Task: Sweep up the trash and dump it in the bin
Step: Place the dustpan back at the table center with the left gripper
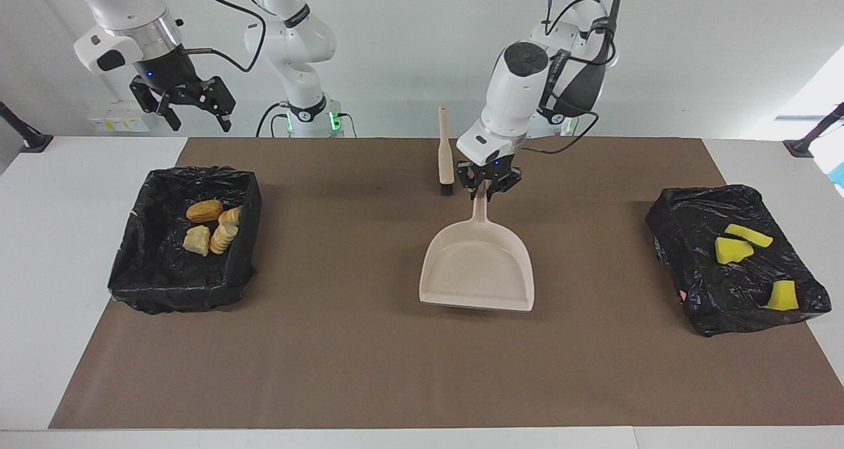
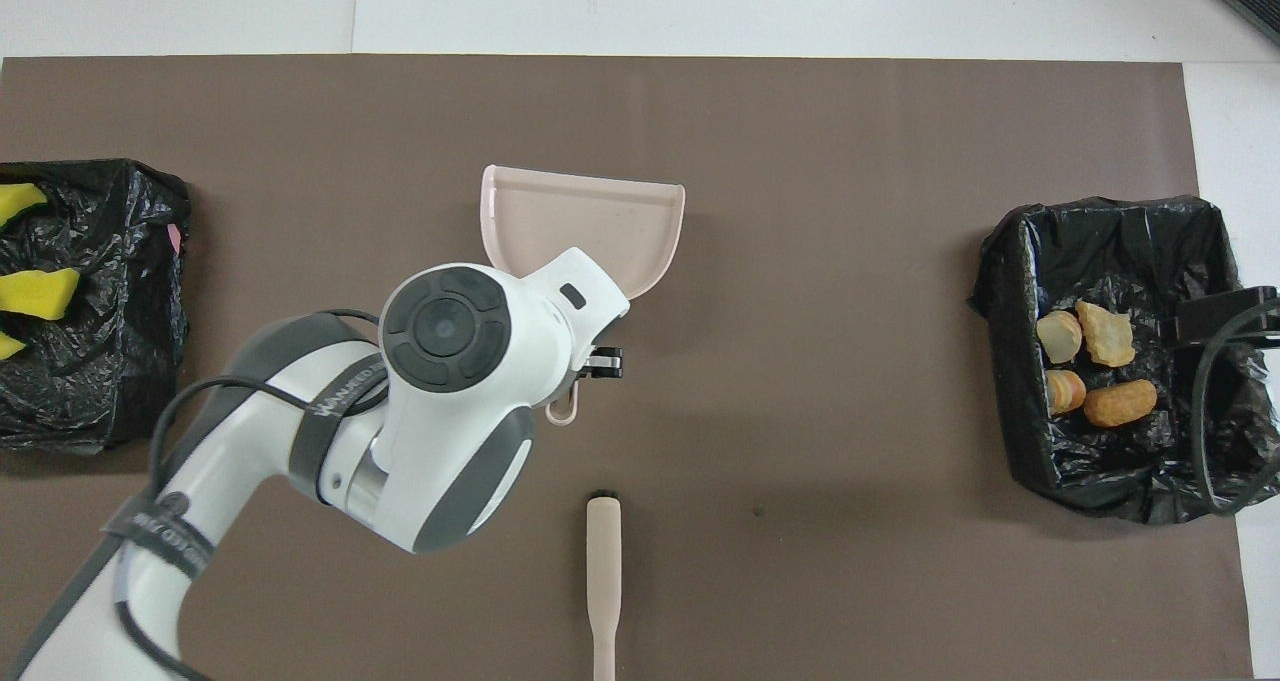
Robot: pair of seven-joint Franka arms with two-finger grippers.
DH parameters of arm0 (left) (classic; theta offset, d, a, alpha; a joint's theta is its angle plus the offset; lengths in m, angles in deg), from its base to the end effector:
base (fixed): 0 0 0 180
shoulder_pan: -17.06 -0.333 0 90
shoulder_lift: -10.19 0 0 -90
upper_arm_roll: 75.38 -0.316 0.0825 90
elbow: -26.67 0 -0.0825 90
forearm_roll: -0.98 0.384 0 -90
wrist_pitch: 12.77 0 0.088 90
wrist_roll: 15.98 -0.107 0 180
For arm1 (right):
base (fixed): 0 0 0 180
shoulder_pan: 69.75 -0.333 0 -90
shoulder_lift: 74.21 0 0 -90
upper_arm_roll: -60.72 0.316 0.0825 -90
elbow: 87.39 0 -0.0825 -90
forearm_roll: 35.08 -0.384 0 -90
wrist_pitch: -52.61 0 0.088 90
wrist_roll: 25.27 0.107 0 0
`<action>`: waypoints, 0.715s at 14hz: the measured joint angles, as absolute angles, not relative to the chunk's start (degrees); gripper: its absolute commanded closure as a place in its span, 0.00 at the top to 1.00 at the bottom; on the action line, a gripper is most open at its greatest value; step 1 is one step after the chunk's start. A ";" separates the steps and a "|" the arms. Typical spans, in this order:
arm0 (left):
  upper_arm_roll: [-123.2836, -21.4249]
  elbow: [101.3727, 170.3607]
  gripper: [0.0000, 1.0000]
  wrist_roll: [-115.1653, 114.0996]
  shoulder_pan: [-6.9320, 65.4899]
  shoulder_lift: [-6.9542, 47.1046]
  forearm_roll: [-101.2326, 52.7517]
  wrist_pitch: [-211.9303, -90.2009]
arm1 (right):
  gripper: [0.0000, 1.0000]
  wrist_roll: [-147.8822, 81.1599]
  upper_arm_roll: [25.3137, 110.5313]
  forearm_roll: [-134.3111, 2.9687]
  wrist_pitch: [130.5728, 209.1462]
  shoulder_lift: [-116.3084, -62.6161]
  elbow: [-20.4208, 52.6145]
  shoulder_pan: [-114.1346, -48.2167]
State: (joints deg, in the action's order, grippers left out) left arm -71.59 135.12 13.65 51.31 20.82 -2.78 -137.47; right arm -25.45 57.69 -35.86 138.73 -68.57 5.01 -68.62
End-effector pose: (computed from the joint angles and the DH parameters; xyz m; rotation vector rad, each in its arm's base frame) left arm 0.4824 -0.3784 0.4163 3.0252 -0.1671 0.0665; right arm 0.5153 -0.0375 0.6516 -3.1205 0.1067 0.0165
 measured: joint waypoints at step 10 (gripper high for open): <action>-71.83 137.76 0.00 13.85 51.97 24.04 -2.79 -142.05 | 1.00 -25.45 57.69 -35.86 138.73 -68.56 5.03 -68.62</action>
